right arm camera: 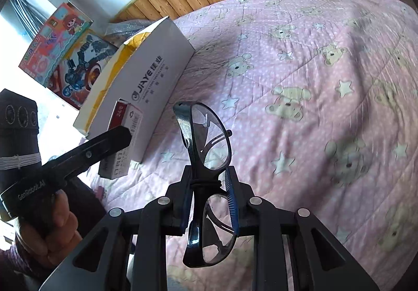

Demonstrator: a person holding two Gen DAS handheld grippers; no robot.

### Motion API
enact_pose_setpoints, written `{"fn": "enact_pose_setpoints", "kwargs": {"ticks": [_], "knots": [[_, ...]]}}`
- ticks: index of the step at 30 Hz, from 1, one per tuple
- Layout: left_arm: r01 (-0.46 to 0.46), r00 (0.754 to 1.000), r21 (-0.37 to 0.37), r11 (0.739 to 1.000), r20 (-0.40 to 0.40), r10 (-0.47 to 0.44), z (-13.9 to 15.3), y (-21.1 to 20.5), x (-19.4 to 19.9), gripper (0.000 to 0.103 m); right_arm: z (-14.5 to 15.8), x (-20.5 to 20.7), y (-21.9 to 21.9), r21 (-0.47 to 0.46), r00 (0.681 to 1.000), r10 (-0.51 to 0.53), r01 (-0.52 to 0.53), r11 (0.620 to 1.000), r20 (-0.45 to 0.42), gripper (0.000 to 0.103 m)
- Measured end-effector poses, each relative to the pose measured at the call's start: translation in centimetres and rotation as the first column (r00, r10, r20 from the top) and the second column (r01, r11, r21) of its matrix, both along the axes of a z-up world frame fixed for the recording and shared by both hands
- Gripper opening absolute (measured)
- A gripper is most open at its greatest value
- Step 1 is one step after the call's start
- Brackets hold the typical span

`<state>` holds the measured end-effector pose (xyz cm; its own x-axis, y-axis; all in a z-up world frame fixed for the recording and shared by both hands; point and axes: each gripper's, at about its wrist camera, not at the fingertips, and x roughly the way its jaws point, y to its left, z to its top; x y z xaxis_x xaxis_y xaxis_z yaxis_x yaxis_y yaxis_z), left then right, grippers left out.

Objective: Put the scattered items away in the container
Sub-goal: 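Carry the staples box and glasses over the box with both tools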

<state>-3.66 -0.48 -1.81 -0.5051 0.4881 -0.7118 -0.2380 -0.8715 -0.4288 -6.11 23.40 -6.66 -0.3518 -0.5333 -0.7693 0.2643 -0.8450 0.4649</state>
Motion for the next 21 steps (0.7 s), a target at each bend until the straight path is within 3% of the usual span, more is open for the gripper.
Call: {"fn": "enact_pose_setpoints", "kwargs": {"ticks": [11,21], "knots": [[0.004,0.998,0.047,0.999,-0.058,-0.001,2.3,-2.2,2.1,0.038,1.0,3.5,-3.4,-0.027,0.998,0.055,-0.055,0.998,0.008,0.026],[-0.055,0.993,0.119,0.991,-0.101,0.067,4.6,-7.1,3.1,0.038,3.7,3.8,-6.5,-0.017,0.993,0.112,-0.112,0.994,-0.041,0.026]]}}
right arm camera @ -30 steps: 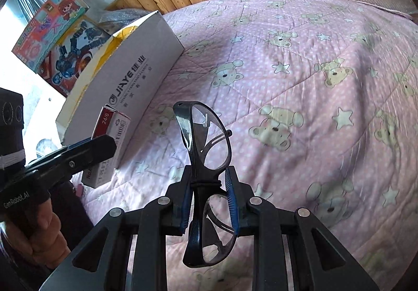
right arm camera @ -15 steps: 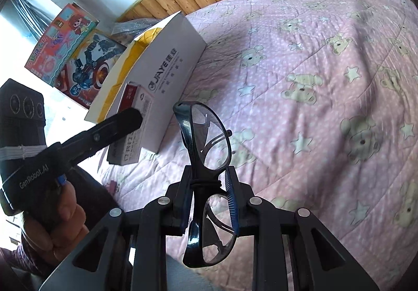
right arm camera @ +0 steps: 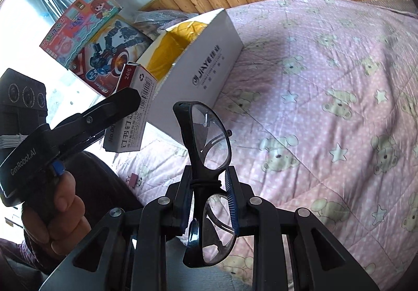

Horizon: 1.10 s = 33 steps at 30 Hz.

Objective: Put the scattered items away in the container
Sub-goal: 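Carry the staples box and glasses over the box with both tools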

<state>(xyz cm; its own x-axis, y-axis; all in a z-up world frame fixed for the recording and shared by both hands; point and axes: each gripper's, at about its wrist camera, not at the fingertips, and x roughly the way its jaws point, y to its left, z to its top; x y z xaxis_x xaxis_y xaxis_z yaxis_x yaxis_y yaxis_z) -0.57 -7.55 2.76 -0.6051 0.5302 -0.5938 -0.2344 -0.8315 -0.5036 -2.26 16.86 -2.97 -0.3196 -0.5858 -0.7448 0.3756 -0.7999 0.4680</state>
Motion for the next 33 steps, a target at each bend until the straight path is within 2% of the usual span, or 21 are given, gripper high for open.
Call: {"fn": "enact_pose_setpoints", "kwargs": {"ticks": [18,33], "knots": [[-0.116,0.992,0.094,0.989,-0.034,0.119,2.1,-7.1,-1.1,0.038,5.5,-1.7,-5.7,-0.001,0.991,0.088,-0.088,0.996,-0.105,0.025],[-0.212,0.973,0.073,0.975,-0.077,0.217,4.3,-12.8,-4.0,0.038,8.1,-5.1,-10.4,-0.017,0.978,0.128,-0.133,0.991,-0.163,0.025]]}}
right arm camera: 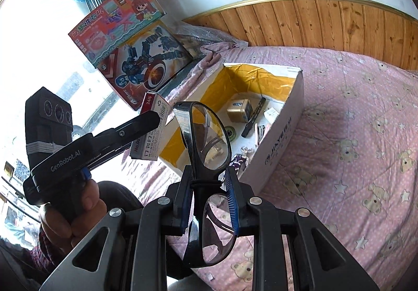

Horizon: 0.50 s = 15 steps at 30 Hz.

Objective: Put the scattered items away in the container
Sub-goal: 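Carry the staples box and glasses over the box with both tools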

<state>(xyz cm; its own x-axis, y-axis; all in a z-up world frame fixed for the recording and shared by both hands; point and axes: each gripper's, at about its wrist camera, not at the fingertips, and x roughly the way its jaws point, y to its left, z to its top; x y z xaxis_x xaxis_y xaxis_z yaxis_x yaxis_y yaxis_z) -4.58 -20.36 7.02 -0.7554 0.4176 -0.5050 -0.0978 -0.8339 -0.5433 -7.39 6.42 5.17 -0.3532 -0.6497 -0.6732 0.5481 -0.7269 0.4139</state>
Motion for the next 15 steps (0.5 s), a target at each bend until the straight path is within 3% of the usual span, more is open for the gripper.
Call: {"fn": "enact_pose_setpoints", "kwargs": {"ticks": [15], "knots": [[-0.032,0.998,-0.136,0.99,0.052,0.04,-0.5,-3.5,-5.9,0.038,-2.0,-5.2,-3.9,-0.091,0.992,-0.072,0.081,0.993,0.103,0.025]]}}
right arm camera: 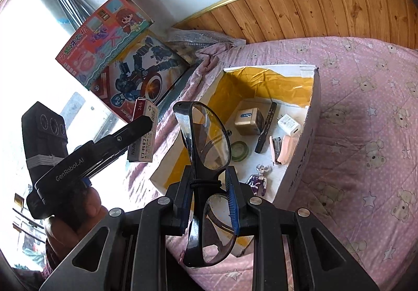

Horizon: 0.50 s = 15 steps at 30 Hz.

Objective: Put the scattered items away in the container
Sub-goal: 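Carry the staples box and glasses over the box with both tools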

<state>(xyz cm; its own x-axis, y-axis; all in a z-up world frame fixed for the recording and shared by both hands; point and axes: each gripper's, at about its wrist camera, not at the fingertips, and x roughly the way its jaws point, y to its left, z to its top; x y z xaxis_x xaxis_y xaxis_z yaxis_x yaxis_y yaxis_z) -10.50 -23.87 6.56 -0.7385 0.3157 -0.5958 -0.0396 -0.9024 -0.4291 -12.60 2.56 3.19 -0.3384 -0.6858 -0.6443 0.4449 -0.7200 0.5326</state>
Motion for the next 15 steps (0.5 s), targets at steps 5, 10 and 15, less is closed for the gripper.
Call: {"fn": "enact_pose_setpoints", "kwargs": {"ticks": [5,10,15], "knots": [[0.009,0.999,-0.059,0.998,0.052,-0.006,-1.0,-0.5,-3.0,0.038,-1.3,-1.9,-0.6,-0.017,0.997,-0.056,0.057,0.998,0.051,0.025],[0.013,0.991,-0.122,0.992,0.135,0.004,-2.9,-0.8,-5.8,0.038,-2.8,-3.7,-1.3,0.005,0.991,-0.103,0.103,0.995,0.087,0.026],[0.024,0.979,-0.17,0.985,0.206,0.012,-4.4,-0.6,-8.6,0.038,-4.4,-5.2,-1.5,0.034,0.98,-0.155,0.152,0.988,0.125,0.026]]}}
